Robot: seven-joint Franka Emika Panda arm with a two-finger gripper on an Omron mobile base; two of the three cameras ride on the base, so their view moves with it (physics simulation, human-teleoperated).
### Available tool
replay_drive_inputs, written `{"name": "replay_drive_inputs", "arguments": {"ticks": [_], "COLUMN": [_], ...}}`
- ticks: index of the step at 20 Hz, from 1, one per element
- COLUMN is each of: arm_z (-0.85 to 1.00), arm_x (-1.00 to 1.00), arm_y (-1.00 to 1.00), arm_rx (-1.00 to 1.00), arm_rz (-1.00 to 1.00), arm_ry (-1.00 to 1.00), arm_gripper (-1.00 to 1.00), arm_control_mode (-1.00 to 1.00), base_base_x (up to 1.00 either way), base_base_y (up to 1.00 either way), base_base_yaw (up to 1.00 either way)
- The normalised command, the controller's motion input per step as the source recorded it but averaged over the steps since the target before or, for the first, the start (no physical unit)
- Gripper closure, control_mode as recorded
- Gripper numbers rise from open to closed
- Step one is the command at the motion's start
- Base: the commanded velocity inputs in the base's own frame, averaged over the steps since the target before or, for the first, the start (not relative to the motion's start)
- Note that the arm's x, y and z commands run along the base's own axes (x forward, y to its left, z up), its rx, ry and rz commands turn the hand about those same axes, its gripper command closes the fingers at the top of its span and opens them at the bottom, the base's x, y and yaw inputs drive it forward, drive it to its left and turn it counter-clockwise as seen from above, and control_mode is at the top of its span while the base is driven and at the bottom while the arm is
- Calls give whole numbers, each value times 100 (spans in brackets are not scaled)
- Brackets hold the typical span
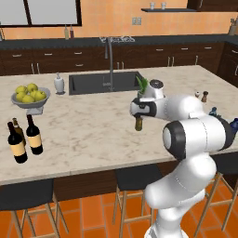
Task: Move the plastic bottles in the middle to the plastics group, and the glass bottles in the middle to the glass group.
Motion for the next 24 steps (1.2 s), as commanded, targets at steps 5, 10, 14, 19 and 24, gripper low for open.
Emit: {"name": "replay_drive_inputs", "arguments": {"ticks": [5, 10, 14, 19, 24], "arm_z": [-37, -24, -6, 0, -8], "arm_x": [17, 8, 18, 21, 7], "arm_y": [0, 0, 0, 0, 0], "arm_rx": [0, 0, 0, 0, 0], "arm_rz": [0, 0, 0, 0, 0], "arm_ry": [0, 0, 0, 0, 0], "arm_gripper": [-100, -100, -100, -100, -100], "arm_control_mode": [-100, -100, -100, -100, -100], "base_base_x": [0, 0, 0, 0, 0], "base_base_y": [0, 0, 0, 0, 0], "base_base_yaw": [0, 0, 0, 0, 0]}}
